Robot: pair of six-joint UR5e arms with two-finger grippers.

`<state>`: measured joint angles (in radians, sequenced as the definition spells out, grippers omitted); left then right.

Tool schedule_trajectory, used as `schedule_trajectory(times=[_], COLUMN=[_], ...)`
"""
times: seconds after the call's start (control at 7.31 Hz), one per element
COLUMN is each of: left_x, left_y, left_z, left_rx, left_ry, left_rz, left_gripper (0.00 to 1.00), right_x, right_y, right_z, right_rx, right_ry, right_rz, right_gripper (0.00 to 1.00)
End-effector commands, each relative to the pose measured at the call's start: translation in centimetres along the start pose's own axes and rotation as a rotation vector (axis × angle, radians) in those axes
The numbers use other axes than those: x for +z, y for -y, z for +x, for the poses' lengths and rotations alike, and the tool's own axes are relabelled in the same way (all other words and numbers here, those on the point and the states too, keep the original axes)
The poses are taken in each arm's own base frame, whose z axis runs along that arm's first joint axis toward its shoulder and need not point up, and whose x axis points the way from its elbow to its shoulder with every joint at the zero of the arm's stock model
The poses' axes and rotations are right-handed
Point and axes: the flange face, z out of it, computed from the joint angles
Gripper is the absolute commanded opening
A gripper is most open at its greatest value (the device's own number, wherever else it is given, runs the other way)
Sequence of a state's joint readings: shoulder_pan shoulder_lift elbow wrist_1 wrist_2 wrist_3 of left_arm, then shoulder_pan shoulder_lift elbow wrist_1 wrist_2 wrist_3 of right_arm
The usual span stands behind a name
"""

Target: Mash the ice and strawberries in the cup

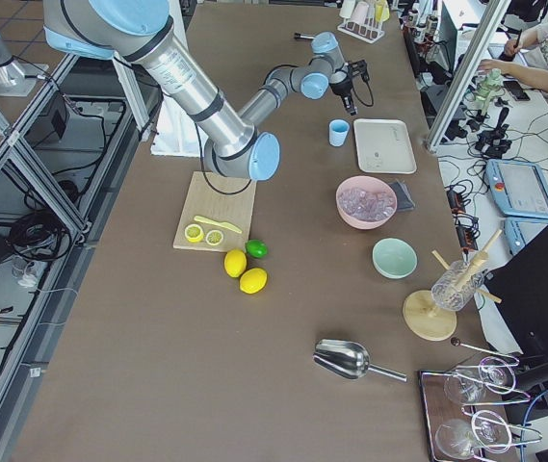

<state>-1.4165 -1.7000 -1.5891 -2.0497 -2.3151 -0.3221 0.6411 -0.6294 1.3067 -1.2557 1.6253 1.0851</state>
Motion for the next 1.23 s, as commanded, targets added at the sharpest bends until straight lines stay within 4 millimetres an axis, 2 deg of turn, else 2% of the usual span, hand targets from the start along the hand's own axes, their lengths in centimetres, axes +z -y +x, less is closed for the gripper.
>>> schedule_trajectory(times=[0.0, 0.55, 0.68, 0.82, 0.96, 1.09], left_x=[-0.3, -0.7, -0.7, -0.7, -0.7, -0.8], left_y=[-0.9, -1.9, -1.9, -1.9, -1.9, -1.9], left_z=[-0.1, 0.0, 0.0, 0.0, 0.0, 0.1], left_rx=[-0.002, -0.001, -0.001, -0.002, -0.002, 0.001], left_ry=[0.000, -0.001, -0.001, 0.000, 0.000, -0.001], left_rz=[-0.001, 0.000, 0.000, -0.001, -0.001, 0.002], left_gripper=[0.98, 0.98, 0.98, 0.98, 0.98, 0.98], right_x=[1.1, 1.4, 1.4, 1.5, 1.7, 1.5], right_y=[-0.8, -1.9, -2.3, -2.6, -2.7, -2.6], right_z=[1.3, 0.7, 0.5, 0.4, 0.7, 0.6], right_rx=[0.006, 0.010, 0.007, 0.005, -0.007, -0.014], right_ry=[-0.017, -0.013, -0.009, -0.009, -0.013, -0.008], right_rz=[-0.023, -0.037, -0.041, -0.044, -0.046, -0.045], right_gripper=[0.00, 0.00, 0.03, 0.45, 0.99, 1.00])
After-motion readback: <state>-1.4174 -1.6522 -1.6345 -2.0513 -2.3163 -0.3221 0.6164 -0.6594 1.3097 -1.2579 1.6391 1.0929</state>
